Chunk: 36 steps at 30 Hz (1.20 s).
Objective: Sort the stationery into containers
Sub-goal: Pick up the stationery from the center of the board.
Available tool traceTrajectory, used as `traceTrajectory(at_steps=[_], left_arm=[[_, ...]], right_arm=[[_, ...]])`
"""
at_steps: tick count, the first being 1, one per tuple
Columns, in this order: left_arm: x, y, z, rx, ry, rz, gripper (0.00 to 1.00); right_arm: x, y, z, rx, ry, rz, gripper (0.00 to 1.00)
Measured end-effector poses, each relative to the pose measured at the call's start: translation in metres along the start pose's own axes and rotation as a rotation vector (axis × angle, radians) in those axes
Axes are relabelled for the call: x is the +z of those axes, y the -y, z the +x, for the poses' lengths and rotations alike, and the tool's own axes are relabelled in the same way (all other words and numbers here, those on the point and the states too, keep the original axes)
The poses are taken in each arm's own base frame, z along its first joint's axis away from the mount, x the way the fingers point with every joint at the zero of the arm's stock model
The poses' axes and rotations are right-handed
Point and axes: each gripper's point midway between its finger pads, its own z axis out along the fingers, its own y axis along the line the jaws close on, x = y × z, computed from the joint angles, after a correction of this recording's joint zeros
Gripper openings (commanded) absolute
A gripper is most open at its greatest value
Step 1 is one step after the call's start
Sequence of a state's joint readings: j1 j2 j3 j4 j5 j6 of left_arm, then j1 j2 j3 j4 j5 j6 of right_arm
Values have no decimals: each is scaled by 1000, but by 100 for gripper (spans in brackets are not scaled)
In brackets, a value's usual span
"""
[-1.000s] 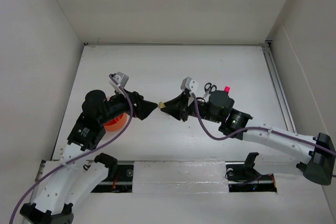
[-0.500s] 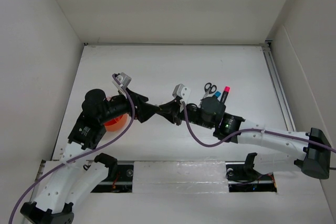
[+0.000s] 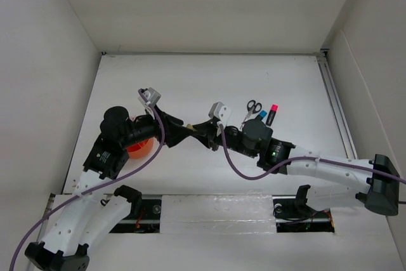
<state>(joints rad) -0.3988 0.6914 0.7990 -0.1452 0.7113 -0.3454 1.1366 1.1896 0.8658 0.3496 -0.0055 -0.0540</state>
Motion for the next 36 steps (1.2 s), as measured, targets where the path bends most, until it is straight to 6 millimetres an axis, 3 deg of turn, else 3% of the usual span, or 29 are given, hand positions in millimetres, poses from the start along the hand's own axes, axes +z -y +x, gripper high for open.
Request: traceTrajectory(at_steps=[12,25,27,33,36], left_arm=[[4,-5,2,-14,-14,-12,53],[4,-7,5,-22,-24,-16,31],[4,-7,5,-22,-24,-15,33],[4,-6,5,-17,-25,-7,54],[4,-5,4,-15,-23,-3,56]], right_arm=[[2,-14,-2,-31,11,15,0],[6,-6,12,-66,-26,95,0],[7,-5,13,-68,-28,106,0],[6,3,12,-79,-31,151,0],[5,3,12,-83,-32,163,0]])
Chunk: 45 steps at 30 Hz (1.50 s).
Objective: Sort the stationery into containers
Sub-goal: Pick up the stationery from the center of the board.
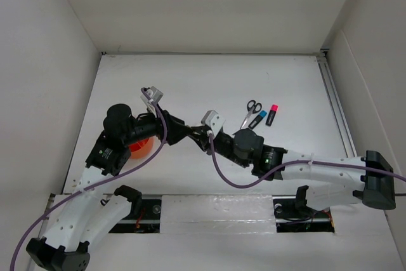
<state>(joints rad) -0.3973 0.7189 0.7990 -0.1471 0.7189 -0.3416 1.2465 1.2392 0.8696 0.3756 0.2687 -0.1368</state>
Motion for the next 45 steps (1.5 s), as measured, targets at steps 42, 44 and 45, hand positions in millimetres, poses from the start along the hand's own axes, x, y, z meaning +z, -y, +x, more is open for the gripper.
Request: traceTrajectory(at_steps=[42,44,45], left_arm=[[4,4,-7,13,17,31,0],[4,3,-7,16,23,22,0],[3,1,-7,15,26,7,0]], right_arm=[[-1,3,-11,-18,39,45,37],[-1,3,-13,-15,43,44,60],[-1,3,-15,-12,52,44,67]])
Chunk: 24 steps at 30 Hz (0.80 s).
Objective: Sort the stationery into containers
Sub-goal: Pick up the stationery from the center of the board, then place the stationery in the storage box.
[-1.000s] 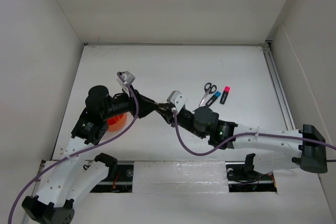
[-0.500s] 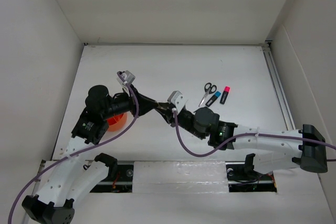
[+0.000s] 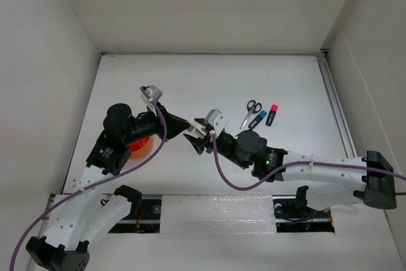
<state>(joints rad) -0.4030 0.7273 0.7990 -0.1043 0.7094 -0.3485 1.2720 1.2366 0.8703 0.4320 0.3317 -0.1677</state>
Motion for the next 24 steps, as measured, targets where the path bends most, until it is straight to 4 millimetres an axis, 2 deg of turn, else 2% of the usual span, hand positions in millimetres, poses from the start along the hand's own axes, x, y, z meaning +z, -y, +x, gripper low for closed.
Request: traceTrajectory(at_steps=[6,11,15,20,24], left_arm=[[-3,-14,-3,-8,27,-93,0],[-4,-30,-5,-19,48,-180,0],[-8,-63,-4,-53,64,-355,0],[-25,-116,-5,-119,79,-679,0],[-40,-145,-14,-161,99,-891,0]], right_arm=[[-6,3,-29,26,88,5,75],[-9,6,-39,33,118,10,81],[-13,9,-34,32,110,20,88],[-20,16,-27,44,90,53,91],[-25,21,-27,66,88,78,91]])
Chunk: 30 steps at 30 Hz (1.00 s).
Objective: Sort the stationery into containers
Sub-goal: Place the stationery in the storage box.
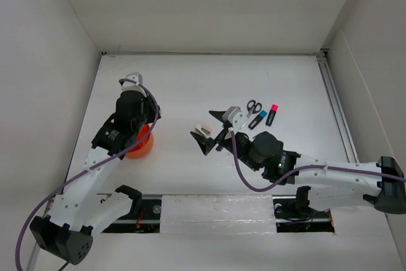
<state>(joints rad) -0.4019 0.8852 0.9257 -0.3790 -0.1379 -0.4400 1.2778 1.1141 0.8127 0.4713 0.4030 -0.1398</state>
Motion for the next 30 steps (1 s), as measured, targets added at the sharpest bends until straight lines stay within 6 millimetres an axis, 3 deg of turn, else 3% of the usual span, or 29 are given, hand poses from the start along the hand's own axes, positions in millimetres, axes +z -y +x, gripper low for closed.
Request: traceTrajectory(at_steps=[5,12,17,21,26,30], left_arm=[[17,-26,-10,-61,19,-210,0],[39,-69,2,-85,-6,-515,0],[51,-81,-4,-93,16,-646,0],[60,-92,1,-90,11,-743,0],[59,-102,9,-77,-5,-802,0],[56,-105,8,-85,11,-823,0]], right_arm=[[-5,7,-1,12,-6,31,93],[-6,11,1,27,-15,56,93],[-8,12,2,28,-22,55,93],[-15,16,-10,42,4,58,93],[-25,22,-23,62,42,62,93],[-25,22,-23,62,42,62,93]])
